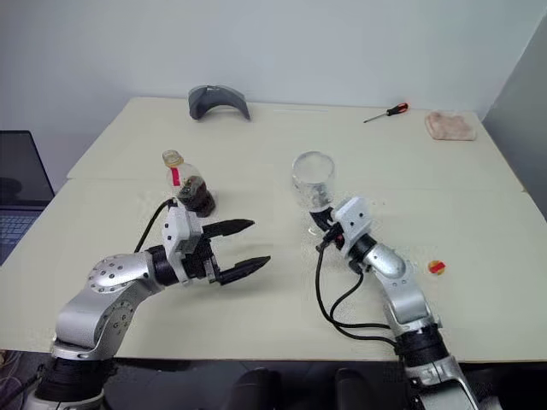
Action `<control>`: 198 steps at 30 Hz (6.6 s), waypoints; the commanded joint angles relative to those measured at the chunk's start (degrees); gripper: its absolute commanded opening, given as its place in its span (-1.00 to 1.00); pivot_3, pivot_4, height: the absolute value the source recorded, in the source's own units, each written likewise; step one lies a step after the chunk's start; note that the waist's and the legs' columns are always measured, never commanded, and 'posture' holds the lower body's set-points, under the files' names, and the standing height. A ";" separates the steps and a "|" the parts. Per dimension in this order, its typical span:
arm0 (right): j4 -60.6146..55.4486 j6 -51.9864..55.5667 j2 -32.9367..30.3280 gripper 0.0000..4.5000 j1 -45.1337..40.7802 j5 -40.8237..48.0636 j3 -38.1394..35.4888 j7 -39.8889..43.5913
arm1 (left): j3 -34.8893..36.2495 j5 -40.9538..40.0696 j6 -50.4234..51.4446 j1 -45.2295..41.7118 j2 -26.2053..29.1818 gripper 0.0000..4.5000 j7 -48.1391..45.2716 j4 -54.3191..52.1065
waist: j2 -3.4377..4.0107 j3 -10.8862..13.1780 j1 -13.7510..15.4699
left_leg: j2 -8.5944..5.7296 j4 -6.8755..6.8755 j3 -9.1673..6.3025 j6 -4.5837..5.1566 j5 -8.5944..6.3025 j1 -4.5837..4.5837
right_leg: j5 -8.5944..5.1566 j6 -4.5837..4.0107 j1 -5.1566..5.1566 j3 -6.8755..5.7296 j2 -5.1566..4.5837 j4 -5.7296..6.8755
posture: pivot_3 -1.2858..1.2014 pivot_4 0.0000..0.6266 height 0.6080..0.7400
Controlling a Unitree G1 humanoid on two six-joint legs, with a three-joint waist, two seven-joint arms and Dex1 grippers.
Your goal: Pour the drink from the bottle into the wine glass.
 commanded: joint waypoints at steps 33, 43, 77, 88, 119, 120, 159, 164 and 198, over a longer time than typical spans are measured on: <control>24.25 -4.90 3.81 -0.93 -15.48 0.81 -4.80 7.78 | 1.22 1.51 -5.28 -4.56 2.60 1.00 -1.81 4.23 | 0.02 0.02 0.18 | 0.03 -0.03 0.04 0.00 0.00 0.00 | 0.00 -0.01 -0.06 0.02 0.01 0.03 | 0.03 -0.52 1.00; 28.52 -5.90 3.94 -0.34 -16.17 0.07 -4.96 9.75 | 0.16 2.17 -6.02 -4.78 2.35 1.00 -1.67 4.10 | 0.02 0.02 0.14 | 0.03 -0.03 0.05 0.00 0.00 0.00 | 0.01 -0.01 -0.05 0.03 0.01 0.02 | 0.03 -0.52 1.00; -36.99 24.16 -18.05 0.98 21.67 10.42 -7.66 13.83 | 6.27 2.55 -5.83 10.27 -5.10 1.00 14.93 -2.25 | 0.02 0.02 0.61 | 0.04 -0.05 0.00 0.02 -0.02 -0.02 | -0.01 0.01 -0.01 -0.03 -0.03 -0.07 | 0.03 -0.52 1.00; -45.50 27.63 -19.58 0.98 18.86 21.19 -12.00 13.92 | 9.94 13.87 -10.43 9.25 -14.27 1.00 35.35 4.99 | -0.07 -0.01 0.77 | 0.01 -0.02 -0.02 0.02 -0.02 -0.03 | -0.01 0.02 0.02 -0.04 -0.03 -0.10 | 0.03 -0.52 1.00; -44.52 30.16 -20.26 0.98 13.29 21.99 -8.90 8.92 | 9.22 17.33 -19.31 -18.72 -12.83 1.00 36.43 41.55 | -0.14 -0.01 0.76 | 0.00 0.00 -0.01 0.01 -0.02 -0.06 | 0.00 0.03 0.01 -0.09 -0.03 -0.06 | 0.03 -0.52 1.00; -44.28 30.19 -20.24 0.98 13.01 21.95 -8.87 8.88 | 9.02 17.78 -19.26 -19.42 -12.65 1.00 36.50 41.89 | -0.14 -0.01 0.76 | 0.00 0.00 -0.03 0.01 -0.02 -0.06 | 0.00 0.03 0.01 -0.10 -0.03 -0.06 | 0.03 -0.52 1.00; -44.57 35.47 -18.10 1.00 7.52 23.95 -14.47 0.43 | -6.49 25.72 -21.44 -34.92 -12.75 -0.56 22.12 37.70 | -0.26 0.06 0.87 | -0.07 0.01 0.01 -0.03 0.00 -0.12 | 0.01 0.02 -0.03 -0.09 -0.10 -0.06 | 0.03 -0.52 1.00; -41.79 34.37 -14.81 1.00 5.35 18.81 -11.00 -4.15 | -9.51 29.16 -25.11 -39.92 -12.82 -0.56 21.42 42.89 | -0.26 0.06 0.42 | -0.04 -0.01 0.04 -0.02 0.00 -0.13 | 0.00 0.02 -0.10 -0.04 -0.04 -0.03 | 0.03 -0.52 1.00; -36.82 35.91 -1.22 1.00 0.97 10.07 -2.97 -11.30 | -21.43 56.60 -63.23 -60.72 -6.04 -0.59 37.21 76.03 | -0.26 0.06 0.59 | -0.03 0.18 0.08 -0.03 0.02 -0.83 | 0.01 0.01 -0.92 -0.02 0.00 0.38 | 0.03 -0.52 1.00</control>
